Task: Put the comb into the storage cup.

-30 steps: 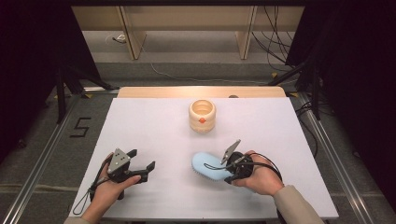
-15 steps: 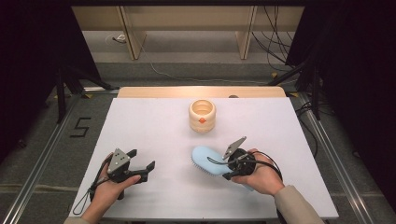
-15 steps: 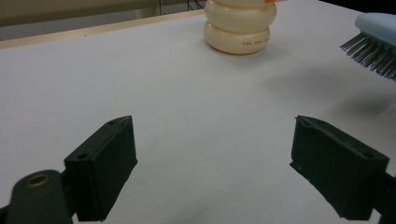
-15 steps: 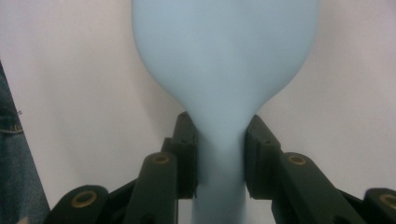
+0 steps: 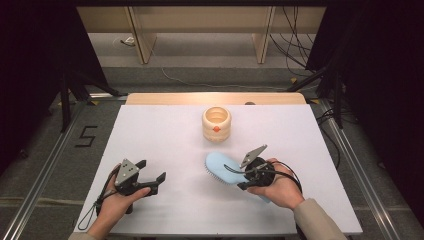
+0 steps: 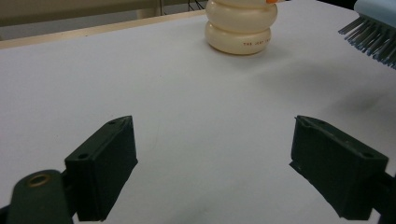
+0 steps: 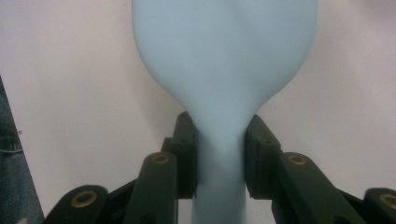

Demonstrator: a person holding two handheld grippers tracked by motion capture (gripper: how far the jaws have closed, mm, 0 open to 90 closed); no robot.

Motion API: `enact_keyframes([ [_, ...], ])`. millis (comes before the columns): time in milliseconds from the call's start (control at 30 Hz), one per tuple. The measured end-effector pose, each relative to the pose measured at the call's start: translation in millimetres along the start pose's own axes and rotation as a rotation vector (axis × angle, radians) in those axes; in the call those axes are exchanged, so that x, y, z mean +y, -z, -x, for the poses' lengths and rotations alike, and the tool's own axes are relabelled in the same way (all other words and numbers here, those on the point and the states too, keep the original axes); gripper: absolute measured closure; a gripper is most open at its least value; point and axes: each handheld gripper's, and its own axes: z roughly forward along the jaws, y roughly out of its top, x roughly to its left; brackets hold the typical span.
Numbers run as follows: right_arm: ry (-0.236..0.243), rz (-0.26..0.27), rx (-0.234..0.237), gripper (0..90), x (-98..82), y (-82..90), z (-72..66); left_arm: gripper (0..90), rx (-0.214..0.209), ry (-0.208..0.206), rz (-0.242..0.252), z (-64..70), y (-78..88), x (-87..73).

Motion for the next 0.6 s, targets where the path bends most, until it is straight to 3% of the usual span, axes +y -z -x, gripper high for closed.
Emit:
enact_keyframes([
  [333, -0.038, 0.080, -0.033, 70.2, -0.3, 6.6, 3.7, 13.7, 0.000, 0.000, 0.001, -0.1, -0.1, 0.0],
  [600, -0.047, 0.104, -0.031, 70.1, -0.6, 6.6, 4.7, 13.9, 0.003, 0.003, 0.003, -0.4, 0.1, 0.1],
])
